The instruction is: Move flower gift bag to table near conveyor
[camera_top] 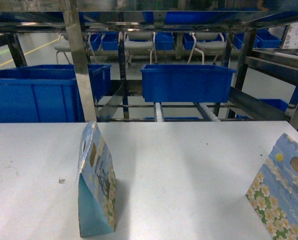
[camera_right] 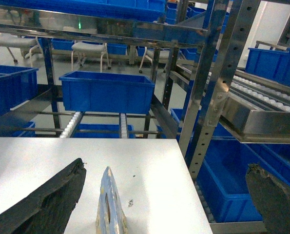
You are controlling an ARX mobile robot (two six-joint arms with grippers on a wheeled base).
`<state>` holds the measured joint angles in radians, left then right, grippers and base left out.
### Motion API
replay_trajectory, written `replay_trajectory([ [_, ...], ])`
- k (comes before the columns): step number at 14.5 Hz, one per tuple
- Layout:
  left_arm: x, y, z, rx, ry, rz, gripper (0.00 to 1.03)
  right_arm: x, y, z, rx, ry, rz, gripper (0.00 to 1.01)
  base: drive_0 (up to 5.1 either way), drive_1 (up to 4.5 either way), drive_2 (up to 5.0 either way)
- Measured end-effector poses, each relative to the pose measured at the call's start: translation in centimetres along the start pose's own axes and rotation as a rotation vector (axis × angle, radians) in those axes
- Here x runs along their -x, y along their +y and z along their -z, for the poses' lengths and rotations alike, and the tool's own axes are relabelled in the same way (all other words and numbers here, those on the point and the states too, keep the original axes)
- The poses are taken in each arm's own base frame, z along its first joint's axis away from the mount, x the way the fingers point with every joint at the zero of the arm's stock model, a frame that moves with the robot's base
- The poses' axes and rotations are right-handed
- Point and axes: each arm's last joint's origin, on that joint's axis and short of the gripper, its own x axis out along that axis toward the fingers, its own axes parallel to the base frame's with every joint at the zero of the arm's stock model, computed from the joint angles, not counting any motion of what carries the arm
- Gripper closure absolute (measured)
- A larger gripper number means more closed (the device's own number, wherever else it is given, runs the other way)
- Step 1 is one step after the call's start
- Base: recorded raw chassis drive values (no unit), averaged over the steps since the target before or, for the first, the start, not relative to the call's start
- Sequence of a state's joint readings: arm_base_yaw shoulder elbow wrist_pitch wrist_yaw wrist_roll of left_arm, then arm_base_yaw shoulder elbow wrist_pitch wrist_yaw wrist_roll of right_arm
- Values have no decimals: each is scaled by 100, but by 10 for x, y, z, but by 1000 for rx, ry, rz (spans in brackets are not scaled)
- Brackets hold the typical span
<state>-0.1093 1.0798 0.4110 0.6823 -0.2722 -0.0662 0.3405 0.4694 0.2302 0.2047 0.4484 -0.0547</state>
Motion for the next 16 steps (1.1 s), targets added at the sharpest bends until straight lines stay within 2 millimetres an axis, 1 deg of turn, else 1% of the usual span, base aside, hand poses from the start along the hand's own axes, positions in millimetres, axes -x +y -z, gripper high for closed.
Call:
replay_trajectory([
  [4,8,3,-12,-22,-51,-3,5,0,0,0,0,0,0,3,0,0,0],
  [5,7,3,-10,-37,-31,-2,5,0,0,0,-1,0,0,3,0,0,0],
  [6,23,16,4,-52,19,165,34,3,-8,8,-47,-43,-87,27,0,0,0],
  [7,52,27,31,-52,29,164,89,9,-19,29,-53,-37,-104,80,0,0,0],
  [8,62,29,37,-54,22,165,101,10,-30,37,-53,-33,-100,99,0,0,0],
  [10,66,30,41,-54,27,164,101,11,-32,40,-56,-28,-82,99,0,0,0],
  [13,69,31,44,-55,31,164,101,11,-31,41,-56,-32,-100,99,0,0,0],
  [16,80,33,50,-54,26,163,101,14,-31,45,-57,-36,-107,99,0,0,0],
])
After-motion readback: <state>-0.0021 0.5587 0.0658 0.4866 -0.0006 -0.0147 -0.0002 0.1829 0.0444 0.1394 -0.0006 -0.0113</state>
